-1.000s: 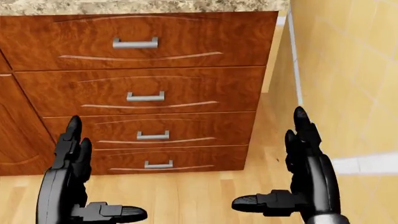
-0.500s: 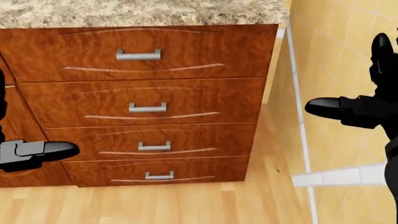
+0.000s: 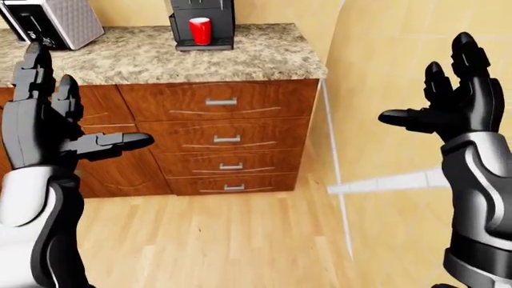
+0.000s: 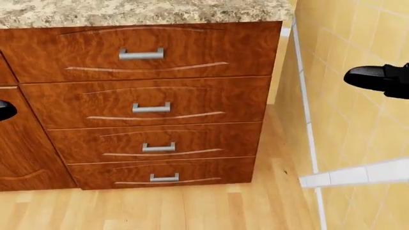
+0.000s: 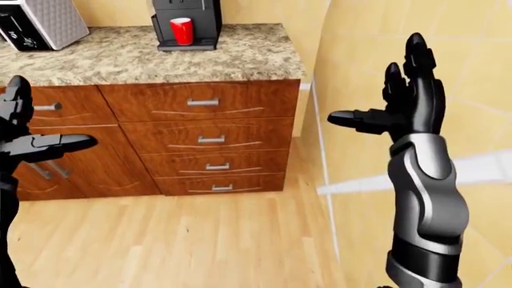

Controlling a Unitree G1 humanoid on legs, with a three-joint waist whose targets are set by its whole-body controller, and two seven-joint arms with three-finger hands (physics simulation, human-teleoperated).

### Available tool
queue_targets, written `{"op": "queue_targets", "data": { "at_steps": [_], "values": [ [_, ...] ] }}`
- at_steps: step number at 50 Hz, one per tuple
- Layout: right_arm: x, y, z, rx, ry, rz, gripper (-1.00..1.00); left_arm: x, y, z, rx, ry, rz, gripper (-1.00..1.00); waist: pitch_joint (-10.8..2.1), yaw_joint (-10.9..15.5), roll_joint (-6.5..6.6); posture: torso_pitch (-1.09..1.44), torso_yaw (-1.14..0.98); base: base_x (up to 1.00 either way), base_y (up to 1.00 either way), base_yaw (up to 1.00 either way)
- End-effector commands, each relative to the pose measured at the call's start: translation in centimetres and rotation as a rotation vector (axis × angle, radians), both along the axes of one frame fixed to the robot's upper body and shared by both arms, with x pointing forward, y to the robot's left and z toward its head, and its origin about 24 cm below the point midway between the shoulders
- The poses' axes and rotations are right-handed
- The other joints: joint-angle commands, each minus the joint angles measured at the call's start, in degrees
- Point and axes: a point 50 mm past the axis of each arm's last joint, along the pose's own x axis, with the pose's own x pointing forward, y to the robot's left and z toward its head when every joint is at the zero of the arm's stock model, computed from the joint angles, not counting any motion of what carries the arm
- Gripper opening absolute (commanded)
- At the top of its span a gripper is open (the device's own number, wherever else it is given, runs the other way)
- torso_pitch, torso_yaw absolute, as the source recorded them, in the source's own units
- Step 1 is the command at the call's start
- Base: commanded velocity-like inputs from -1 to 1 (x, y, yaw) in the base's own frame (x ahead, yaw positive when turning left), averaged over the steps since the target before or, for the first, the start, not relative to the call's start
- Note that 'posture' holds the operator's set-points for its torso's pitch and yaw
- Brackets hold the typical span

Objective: Pick the mug from under the coffee machine dispenser and place it on the counter.

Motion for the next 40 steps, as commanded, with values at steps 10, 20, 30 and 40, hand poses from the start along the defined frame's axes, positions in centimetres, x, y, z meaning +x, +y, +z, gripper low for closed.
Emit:
{"op": "queue_targets", "data": {
  "at_steps": [10, 20, 30, 40],
  "values": [
    [-0.93, 0.04, 2.46, -0.040, -0.110, 0.000, 1.00, -0.81, 0.19, 1.98, 0.037, -0.090, 0.008, 1.00, -0.42, -0.28, 0.35, 0.00, 0.00, 0.14, 0.00, 0.00],
    [-1.06, 0.16, 2.62, -0.045, -0.109, 0.007, 1.00, -0.89, 0.32, 2.15, 0.039, -0.094, 0.014, 1.00, -1.21, 0.00, 1.94, 0.00, 0.00, 0.15, 0.00, 0.00],
    [-1.09, 0.31, 2.54, -0.049, -0.102, 0.017, 1.00, -1.00, 0.63, 2.46, 0.041, -0.099, 0.025, 1.00, -0.91, -0.26, -2.25, 0.00, 0.00, 0.15, 0.00, 0.00],
    [-0.96, 0.33, 2.27, -0.049, -0.093, 0.025, 1.00, -1.00, 0.68, 2.49, 0.039, -0.100, 0.026, 1.00, -1.42, -0.95, 4.69, 0.00, 0.00, 0.15, 0.11, 0.00]
  ]
}}
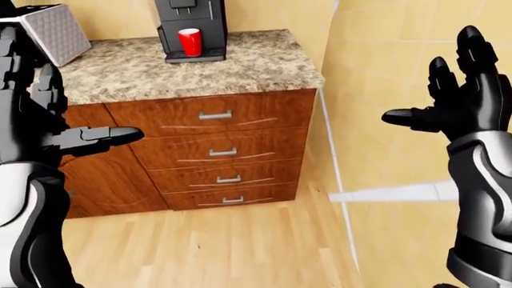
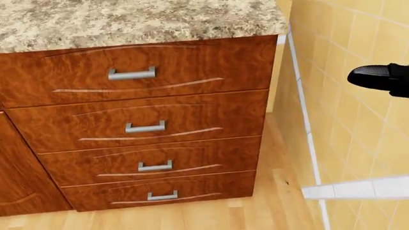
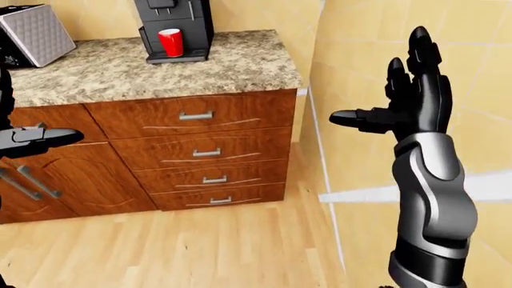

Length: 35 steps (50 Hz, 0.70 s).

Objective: Pick the mug from under the coffee machine dispenser and place it on the counter.

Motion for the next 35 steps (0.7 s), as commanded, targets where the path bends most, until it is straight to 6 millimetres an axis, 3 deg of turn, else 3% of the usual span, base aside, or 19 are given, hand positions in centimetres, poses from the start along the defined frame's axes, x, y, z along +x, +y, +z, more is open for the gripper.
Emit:
{"op": "queue_targets", "data": {
  "at_steps": [1, 2, 3, 6, 9, 11, 13, 14, 15, 17, 22, 24, 26, 27, 28, 31, 35],
  "values": [
    [-0.47, 0.29, 1.54, -0.025, -0.075, 0.011, 1.00, -0.46, 0.05, 1.05, 0.021, -0.057, 0.013, 1.00, -1.78, -0.32, 0.49, 0.00, 0.00, 0.14, 0.14, 0.00],
    [-0.50, 0.28, 1.57, -0.025, -0.076, 0.012, 1.00, -0.46, 0.03, 1.05, 0.021, -0.057, 0.012, 1.00, -0.91, 0.54, -0.46, 0.00, 0.00, 0.16, 0.15, 0.00],
    [-0.51, 0.26, 1.59, -0.024, -0.076, 0.012, 1.00, -0.47, 0.03, 1.08, 0.022, -0.058, 0.013, 1.00, -0.35, 0.33, -0.18, 0.00, 0.00, 0.15, 0.14, 0.00],
    [-0.55, 0.29, 1.67, -0.022, -0.076, 0.014, 1.00, -0.52, 0.12, 1.12, 0.020, -0.058, 0.015, 1.00, -0.82, 0.73, -1.94, 0.00, 0.00, 0.15, 0.15, 0.00],
    [-0.60, 0.34, 1.79, -0.022, -0.076, 0.017, 1.00, -0.54, 0.16, 1.21, 0.020, -0.060, 0.017, 1.00, -0.24, 0.96, -3.72, 0.00, 0.00, 0.15, 0.16, 0.00],
    [-0.69, 0.43, 1.94, -0.022, -0.077, 0.021, 1.00, -0.56, 0.17, 1.25, 0.020, -0.061, 0.017, 1.00, -0.12, 1.22, -5.53, 0.00, 0.00, 0.15, 0.17, 0.00],
    [-0.72, 0.44, 2.01, -0.021, -0.078, 0.022, 1.00, -0.56, 0.15, 1.28, 0.021, -0.061, 0.016, 1.00, -1.14, 1.33, -8.89, 0.00, 0.00, 0.15, 0.17, 0.00],
    [-0.73, 0.44, 2.07, -0.020, -0.078, 0.023, 1.00, -0.56, 0.16, 1.34, 0.020, -0.062, 0.017, 1.00, -0.42, 0.59, -6.29, 0.00, 0.00, 0.15, 0.16, 0.00],
    [-0.74, 0.45, 2.09, -0.018, -0.078, 0.025, 1.00, -0.57, 0.15, 1.39, 0.020, -0.063, 0.017, 1.00, -0.51, 0.91, -7.46, 0.00, 0.00, 0.15, 0.16, 0.00],
    [-0.80, 0.49, 2.23, -0.018, -0.079, 0.028, 1.00, -0.56, 0.12, 1.43, 0.021, -0.063, 0.016, 1.00, -0.99, 0.52, -7.30, 0.00, 0.00, 0.15, 0.16, 0.00],
    [-0.86, 0.45, 2.23, -0.016, -0.080, 0.029, 1.00, -0.59, 0.10, 1.39, 0.023, -0.062, 0.016, 1.00, 0.04, 0.28, -4.55, 0.00, 0.00, 0.16, 0.17, 0.00],
    [-0.88, 0.43, 2.19, -0.017, -0.079, 0.029, 1.00, -0.60, 0.12, 1.38, 0.022, -0.061, 0.017, 1.00, -0.19, -0.02, -2.29, 0.00, 0.00, 0.16, 0.17, 0.00],
    [-0.85, 0.45, 2.12, -0.016, -0.079, 0.031, 1.00, -0.63, 0.14, 1.42, 0.023, -0.062, 0.017, 1.00, -1.68, 0.11, 2.17, 0.00, 0.00, 0.15, 0.17, 0.00],
    [-0.86, 0.44, 2.13, -0.015, -0.079, 0.031, 1.00, -0.65, 0.17, 1.46, 0.023, -0.062, 0.019, 1.00, -0.83, 0.52, -0.99, 0.00, 0.00, 0.16, 0.16, 0.00],
    [-0.84, 0.42, 2.08, -0.017, -0.078, 0.031, 1.00, -0.65, 0.19, 1.46, 0.023, -0.062, 0.019, 1.00, -0.53, 0.37, 0.08, 0.00, 0.00, 0.16, 0.17, 0.00],
    [-0.76, 0.37, 1.99, -0.017, -0.080, 0.028, 1.00, -0.62, 0.18, 1.39, 0.024, -0.062, 0.019, 1.00, -0.96, 0.86, -1.46, 0.00, 0.00, 0.16, 0.17, 0.00],
    [-0.71, 0.36, 1.98, -0.015, -0.080, 0.030, 1.00, -0.57, 0.16, 1.38, 0.025, -0.062, 0.018, 1.00, -0.19, 1.15, -3.91, 0.00, 0.00, 0.17, 0.17, 0.00]
  ]
}}
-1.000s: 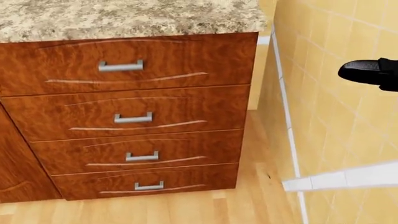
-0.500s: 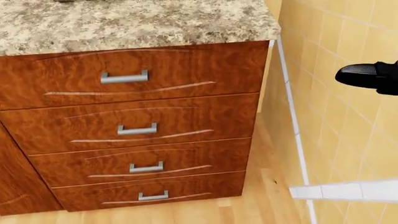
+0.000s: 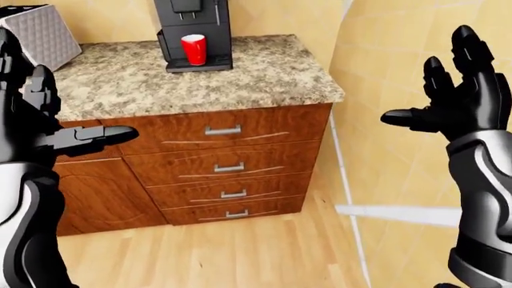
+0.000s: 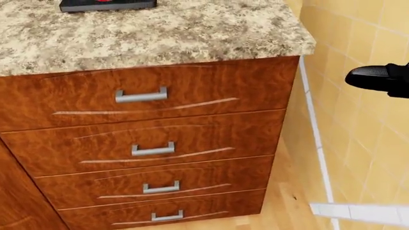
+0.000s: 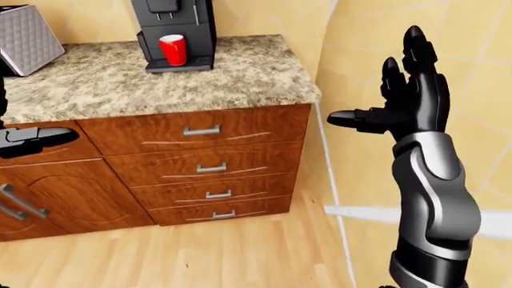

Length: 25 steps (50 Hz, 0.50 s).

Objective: Pick the mug from under the coffee machine dispenser and place it on the counter.

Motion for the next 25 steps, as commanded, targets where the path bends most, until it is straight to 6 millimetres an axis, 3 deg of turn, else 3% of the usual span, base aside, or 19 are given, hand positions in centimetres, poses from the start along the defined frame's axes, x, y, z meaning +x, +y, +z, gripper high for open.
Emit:
{"op": "queue_targets", "data": {
  "at_steps": [1, 3, 4, 5, 6, 8, 9, 13, 14, 15, 16, 17, 18, 21, 25],
  "values": [
    [-0.60, -0.03, 1.76, -0.025, -0.090, -0.009, 1.00, -0.41, -0.36, 1.28, 0.032, -0.071, -0.010, 1.00, -0.75, -0.12, -0.10, 0.00, 0.00, 0.17, 0.16, 0.00],
    [-0.67, -0.03, 1.83, -0.025, -0.091, -0.010, 1.00, -0.44, -0.30, 1.29, 0.035, -0.073, -0.007, 1.00, -1.02, 0.08, -2.30, 0.00, 0.00, 0.18, 0.16, 0.00],
    [-0.66, -0.07, 1.82, -0.024, -0.090, -0.011, 1.00, -0.43, -0.28, 1.28, 0.036, -0.072, -0.007, 1.00, -1.60, 0.09, -4.20, 0.00, 0.00, 0.17, 0.16, 0.00],
    [-0.71, -0.06, 1.89, -0.023, -0.090, -0.011, 1.00, -0.45, -0.30, 1.26, 0.037, -0.072, -0.007, 1.00, -1.25, -0.56, -1.90, 0.00, 0.00, 0.18, 0.16, 0.00],
    [-0.71, -0.06, 1.91, -0.022, -0.091, -0.011, 1.00, -0.44, -0.30, 1.21, 0.037, -0.071, -0.007, 1.00, -1.18, -0.42, -2.74, 0.00, 0.00, 0.17, 0.16, 0.00],
    [-0.73, -0.12, 1.93, -0.020, -0.093, -0.013, 1.00, -0.46, -0.34, 1.19, 0.038, -0.071, -0.009, 1.00, -1.40, -0.78, -2.82, 0.00, 0.00, 0.19, 0.14, 0.00],
    [-0.73, -0.13, 1.94, -0.020, -0.093, -0.013, 1.00, -0.47, -0.33, 1.17, 0.038, -0.071, -0.008, 1.00, -1.47, -0.75, -2.42, 0.00, 0.00, 0.19, 0.02, 0.00],
    [-0.70, -0.14, 2.10, -0.019, -0.096, -0.012, 1.00, -0.48, -0.40, 1.22, 0.037, -0.073, -0.010, 1.00, -0.23, -1.36, 1.69, 0.00, 0.00, 0.19, 0.02, 0.00],
    [-0.69, -0.17, 2.07, -0.018, -0.096, -0.013, 1.00, -0.51, -0.43, 1.25, 0.037, -0.073, -0.010, 1.00, -0.62, -1.48, 3.14, 0.00, 0.00, 0.20, 0.02, 0.00],
    [-0.69, -0.17, 2.08, -0.018, -0.096, -0.012, 1.00, -0.52, -0.43, 1.27, 0.036, -0.073, -0.010, 1.00, -1.51, -1.42, 5.43, 0.00, 0.00, 0.20, 0.02, 0.00],
    [-0.69, -0.16, 2.12, -0.019, -0.097, -0.012, 1.00, -0.52, -0.48, 1.29, 0.035, -0.073, -0.011, 1.00, -1.32, -0.77, 3.62, 0.00, 0.00, 0.20, 0.02, 0.00],
    [-0.71, -0.16, 2.14, -0.019, -0.097, -0.013, 1.00, -0.53, -0.51, 1.28, 0.036, -0.073, -0.012, 1.00, -1.15, -1.01, 4.46, 0.00, 0.00, 0.20, 0.02, 0.00],
    [-0.71, -0.18, 2.19, -0.019, -0.098, -0.013, 1.00, -0.54, -0.53, 1.33, 0.035, -0.073, -0.012, 1.00, -1.04, -0.62, 4.15, 0.00, 0.00, 0.20, 0.02, 0.00],
    [-0.71, -0.26, 2.29, -0.017, -0.099, -0.015, 1.00, -0.58, -0.54, 1.43, 0.035, -0.074, -0.011, 1.00, -1.53, -0.22, 2.69, 0.00, 0.00, 0.20, 0.02, 0.00],
    [-0.68, -0.31, 2.28, -0.017, -0.100, -0.015, 1.00, -0.60, -0.53, 1.42, 0.036, -0.073, -0.010, 1.00, -0.81, 0.14, 0.33, 0.00, 0.00, 0.20, 0.02, 0.00]
  ]
}}
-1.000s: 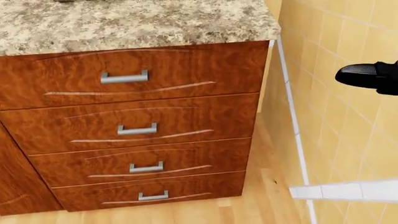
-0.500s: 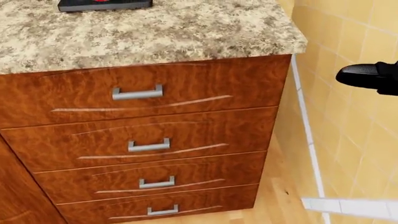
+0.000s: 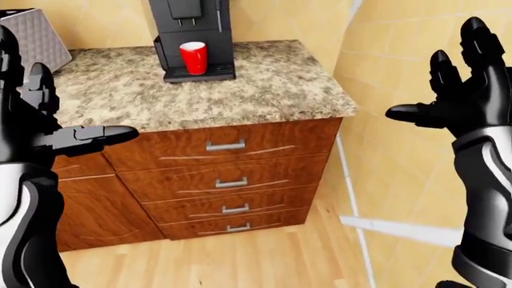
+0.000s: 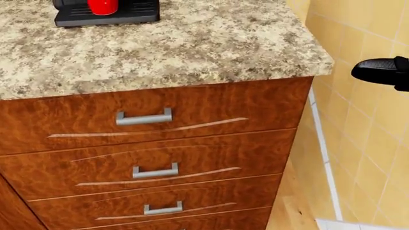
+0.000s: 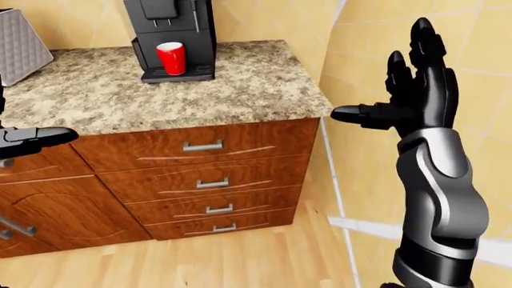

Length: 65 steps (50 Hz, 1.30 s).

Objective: Pick the mug from under the coffee machine dispenser and place it on the counter.

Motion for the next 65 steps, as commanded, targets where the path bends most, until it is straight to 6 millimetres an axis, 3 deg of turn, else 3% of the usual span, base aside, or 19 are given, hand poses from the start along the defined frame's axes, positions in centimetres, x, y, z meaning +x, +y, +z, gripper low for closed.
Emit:
{"op": "queue_targets", "data": {
  "at_steps": [1, 3, 6, 13, 16, 19, 26, 29, 33, 40, 43, 44, 45, 51, 54, 56, 57, 59, 65],
  "values": [
    [-0.55, -0.09, 1.49, -0.021, -0.075, -0.011, 1.00, -0.38, -0.33, 1.20, 0.028, -0.063, -0.010, 1.00, -0.76, -0.14, -0.14, 0.00, 0.00, 0.21, 0.02, 0.00],
    [-0.57, -0.09, 1.51, -0.021, -0.075, -0.010, 1.00, -0.38, -0.31, 1.22, 0.029, -0.064, -0.009, 1.00, -1.37, 0.02, -3.09, 0.00, 0.00, 0.22, 0.01, 0.00],
    [-0.55, -0.09, 1.51, -0.022, -0.076, -0.010, 1.00, -0.39, -0.24, 1.25, 0.028, -0.064, -0.007, 1.00, -0.88, -0.45, -2.72, 0.00, 0.00, 0.21, 0.02, 0.00],
    [-0.65, -0.07, 1.62, -0.023, -0.076, -0.010, 1.00, -0.38, -0.20, 1.22, 0.029, -0.064, -0.006, 1.00, -0.32, -1.33, 0.89, 0.00, 0.00, 0.22, 0.02, 0.00],
    [-0.67, -0.13, 1.72, -0.024, -0.076, -0.012, 1.00, -0.37, -0.15, 1.28, 0.028, -0.065, -0.005, 1.00, -1.36, -1.81, 5.02, 0.00, 0.00, 0.22, 0.02, 0.00],
    [-0.71, -0.12, 1.80, -0.023, -0.078, -0.012, 1.00, -0.37, -0.14, 1.26, 0.028, -0.066, -0.005, 1.00, -0.82, -1.30, 4.87, 0.00, 0.00, 0.22, 0.02, 0.00],
    [-0.63, -0.17, 1.74, -0.021, -0.079, -0.012, 1.00, -0.30, -0.02, 1.19, 0.028, -0.067, -0.004, 1.00, -0.71, -0.29, 1.12, 0.00, 0.00, 0.22, 0.02, 0.00],
    [-0.66, -0.15, 1.78, -0.022, -0.079, -0.012, 1.00, -0.30, -0.02, 1.17, 0.028, -0.066, -0.005, 1.00, -1.35, 0.06, -2.45, 0.00, 0.00, 0.21, 0.02, 0.00],
    [-0.70, -0.17, 1.79, -0.022, -0.079, -0.013, 1.00, -0.33, -0.05, 1.10, 0.028, -0.066, -0.005, 1.00, -0.91, -0.68, -2.54, 0.00, 0.00, 0.22, 0.02, 0.00],
    [-0.72, -0.21, 1.87, -0.020, -0.081, -0.013, 1.00, -0.38, -0.05, 1.28, 0.027, -0.067, -0.004, 1.00, -0.39, -1.49, 1.49, 0.00, 0.00, 0.22, 0.02, 0.00],
    [-0.71, -0.23, 1.85, -0.021, -0.079, -0.012, 1.00, -0.21, -0.32, 0.95, 0.028, -0.062, -0.011, 1.00, -1.96, -1.73, 6.45, 0.00, 0.00, 0.21, 0.02, 0.00],
    [-0.66, -0.34, 1.86, -0.021, -0.079, -0.015, 1.00, -0.09, -0.46, 0.78, 0.028, -0.059, -0.015, 1.00, -1.13, -1.13, 3.69, 0.00, 0.00, 0.22, 0.02, 0.00],
    [-0.72, -0.42, 1.89, -0.020, -0.081, -0.017, 1.00, -0.01, -0.58, 0.74, 0.030, -0.057, -0.018, 1.00, -0.95, -1.38, 4.94, 0.00, 0.00, 0.22, 0.02, 0.00],
    [-0.72, -0.49, 1.76, -0.017, -0.080, -0.020, 1.00, -0.16, -0.68, 0.82, 0.028, -0.057, -0.021, 1.00, -1.01, -0.36, 2.06, 0.00, 0.00, 0.22, 0.02, 0.00],
    [-0.79, -0.43, 1.65, -0.018, -0.077, -0.018, 1.00, -0.22, -0.65, 0.96, 0.028, -0.057, -0.018, 1.00, -0.92, -0.03, -0.30, 0.00, 0.00, 0.22, 0.02, 0.00],
    [-0.91, -0.49, 1.75, -0.018, -0.079, -0.019, 1.00, -0.32, -0.69, 1.01, 0.028, -0.057, -0.018, 1.00, -1.81, 0.10, -3.55, 0.00, 0.00, 0.21, 0.02, 0.00],
    [-0.92, -0.49, 1.84, -0.017, -0.081, -0.019, 1.00, -0.35, -0.70, 1.12, 0.029, -0.059, -0.019, 1.00, -1.68, -0.33, -2.14, 0.00, 0.00, 0.22, 0.02, 0.00],
    [-0.88, -0.46, 1.79, -0.018, -0.080, -0.018, 1.00, -0.31, -0.67, 1.10, 0.030, -0.058, -0.018, 1.00, -0.93, -0.60, -2.61, 0.00, 0.00, 0.21, 0.02, 0.00],
    [-0.87, -0.48, 1.59, -0.021, -0.078, -0.019, 1.00, -0.33, -0.56, 1.01, 0.029, -0.056, -0.016, 1.00, -0.47, -1.29, 0.17, 0.00, 0.00, 0.21, 0.02, 0.00]
  ]
}}
